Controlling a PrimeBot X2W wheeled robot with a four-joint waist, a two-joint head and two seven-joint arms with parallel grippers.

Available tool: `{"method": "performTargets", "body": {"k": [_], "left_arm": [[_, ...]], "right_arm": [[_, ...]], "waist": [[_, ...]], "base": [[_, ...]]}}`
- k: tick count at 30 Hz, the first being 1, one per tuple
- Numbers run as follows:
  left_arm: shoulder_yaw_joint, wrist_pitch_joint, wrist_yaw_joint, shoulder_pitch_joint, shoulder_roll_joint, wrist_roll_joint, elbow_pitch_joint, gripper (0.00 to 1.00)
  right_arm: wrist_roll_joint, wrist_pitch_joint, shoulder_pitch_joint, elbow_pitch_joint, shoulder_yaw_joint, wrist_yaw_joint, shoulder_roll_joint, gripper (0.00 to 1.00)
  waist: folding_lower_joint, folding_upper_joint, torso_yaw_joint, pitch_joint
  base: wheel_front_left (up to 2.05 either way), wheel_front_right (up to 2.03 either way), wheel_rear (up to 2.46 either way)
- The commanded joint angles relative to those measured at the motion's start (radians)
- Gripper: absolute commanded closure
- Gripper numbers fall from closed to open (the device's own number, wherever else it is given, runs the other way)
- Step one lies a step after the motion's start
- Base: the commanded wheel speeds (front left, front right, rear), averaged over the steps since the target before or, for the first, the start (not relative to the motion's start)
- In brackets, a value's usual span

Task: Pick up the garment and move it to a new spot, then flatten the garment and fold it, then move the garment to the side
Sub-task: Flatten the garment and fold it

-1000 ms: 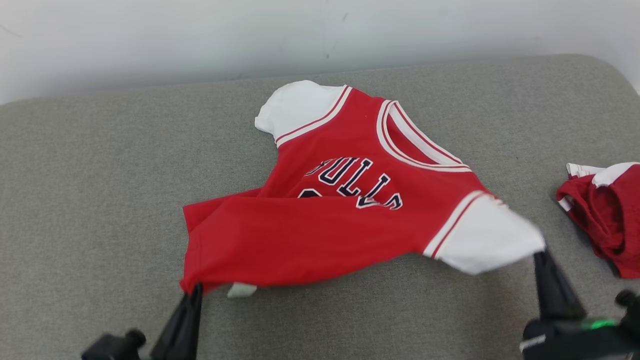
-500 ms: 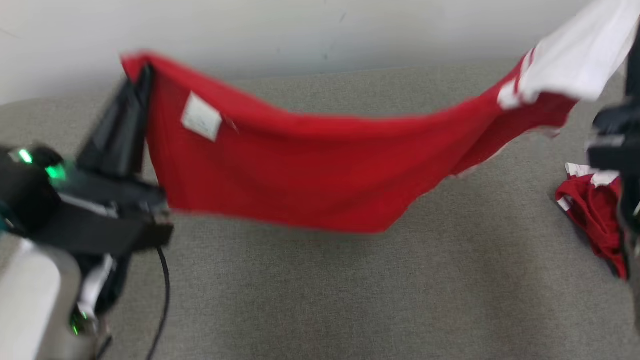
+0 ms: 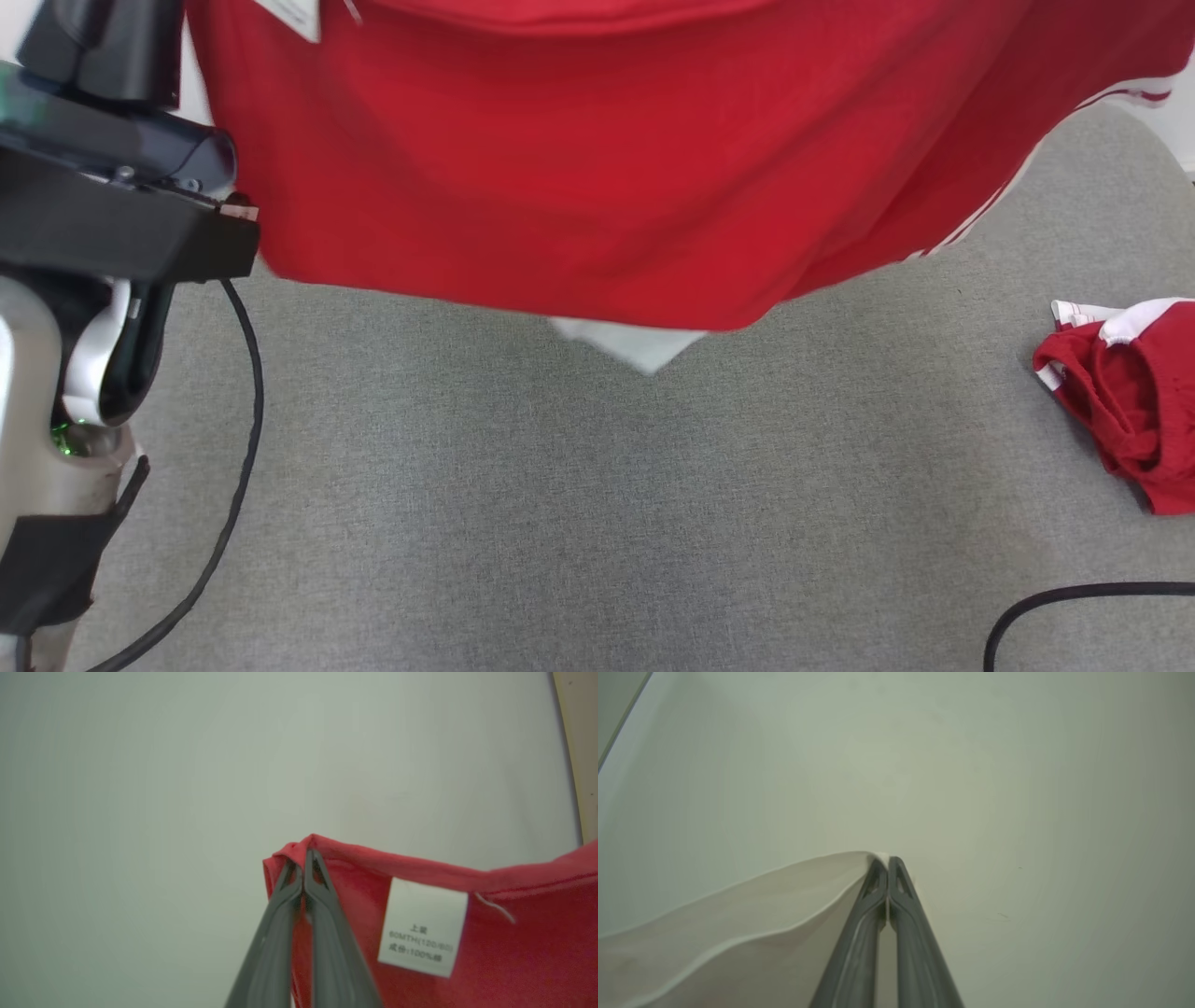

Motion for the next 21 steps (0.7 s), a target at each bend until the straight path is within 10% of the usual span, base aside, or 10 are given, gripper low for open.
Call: {"method": "performTargets", "body": {"k": [1,10,21], "left_arm": [[-0.005,0.019,-0.003,-0.005,0.005,-0.013,0.017,1.0],[-0.058,0.29,-0.021,0.046,0.036,-0.109,0.106,1.0],[-0.058,0.238,-0.052,-0.093,0.004,-0.104,0.215,1.0]], "right_arm": [[0.01,-0.003,-0.009,0.015,0.001,-0.001,-0.009,1.0],[0.027,0.019,0.014,0.095,0.009,-0.001,-0.017,1.0],[0.067,0.023,-0.09,0.251,0.098,-0.001,-0.004,1.0]], "waist": [[-0.0001,-0.0001,0.0,0.0],[-0.0001,-0.0001,0.002,0.005],[-0.0001,-0.0001,-0.001,0.025]], "base": [[0.0,0.0,0.0],[0.0,0.0,0.0],[0.0,0.0,0.0]]}}
